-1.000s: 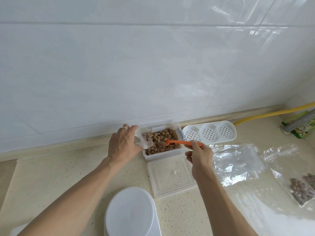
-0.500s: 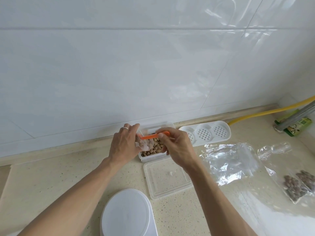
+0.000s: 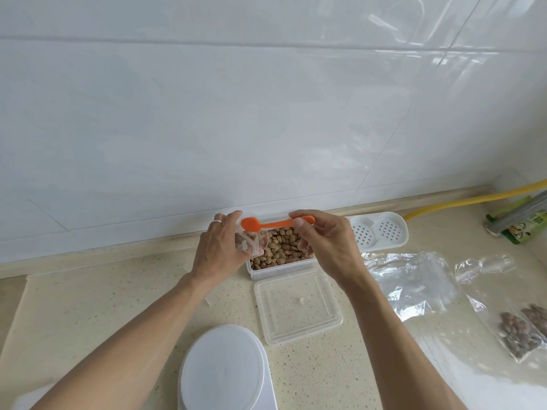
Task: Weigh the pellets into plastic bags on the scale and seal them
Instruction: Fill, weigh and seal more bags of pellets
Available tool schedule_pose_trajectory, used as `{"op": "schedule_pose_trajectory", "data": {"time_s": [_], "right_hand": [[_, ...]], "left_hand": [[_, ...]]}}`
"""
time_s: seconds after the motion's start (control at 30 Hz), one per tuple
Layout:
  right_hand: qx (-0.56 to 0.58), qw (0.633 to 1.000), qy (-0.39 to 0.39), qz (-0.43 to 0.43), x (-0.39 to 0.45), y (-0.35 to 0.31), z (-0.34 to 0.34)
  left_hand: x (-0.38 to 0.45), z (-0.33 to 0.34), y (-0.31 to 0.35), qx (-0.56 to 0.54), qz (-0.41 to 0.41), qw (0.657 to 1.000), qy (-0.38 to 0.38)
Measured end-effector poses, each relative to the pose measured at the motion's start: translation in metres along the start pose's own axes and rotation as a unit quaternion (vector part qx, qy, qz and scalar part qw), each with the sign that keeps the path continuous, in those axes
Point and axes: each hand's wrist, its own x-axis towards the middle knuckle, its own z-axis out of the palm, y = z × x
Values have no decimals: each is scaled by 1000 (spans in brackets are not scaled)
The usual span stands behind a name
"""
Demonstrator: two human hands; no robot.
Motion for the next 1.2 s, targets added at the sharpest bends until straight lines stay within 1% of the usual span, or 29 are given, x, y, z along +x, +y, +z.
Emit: {"op": "schedule_pose_trajectory", "data": {"time_s": [0.1,0.2,0.27,0.3,0.4,0.5,0.57,0.63,0.77,0.83,0.93,1.03,1.2], "right_hand": [[38,997,65,2,1,5,-1],[87,980,171,42,4,13,-1],[65,968,230,83,6,25,-2],[39,965,240,101,5,33,-3],[-55,967,211,132,-1,59,-4],[-59,972,163,158,-7,74,6],[-46,972,147,179,-9,78,14],[-15,965,156,209,-9,79,20],[79,932,227,270,-9,78,19],[118,916,254,287,-9,77,14],[169,900,270,296,-10,74,8],[195,897,271,291,-10,65,2],[218,907,256,252,-4,42,-4]], "left_hand": [[0,-2,-2,-11,-3,1000,7],[-2,-5,-3,-7,-5,1000,8],[-4,-7,-4,2,4,1000,10],[-6,-8,-5,7,11,1000,10],[-9,-10,-9,29,27,999,11],[-12,-11,-11,50,37,998,12],[-14,-11,-11,63,48,997,7],[-15,-11,-12,80,56,995,0],[-12,-8,-15,105,61,993,0],[-9,-5,-16,116,64,991,10],[-4,-1,-16,140,60,988,27],[3,5,-13,155,56,986,29],[9,10,-8,172,48,984,22]]}}
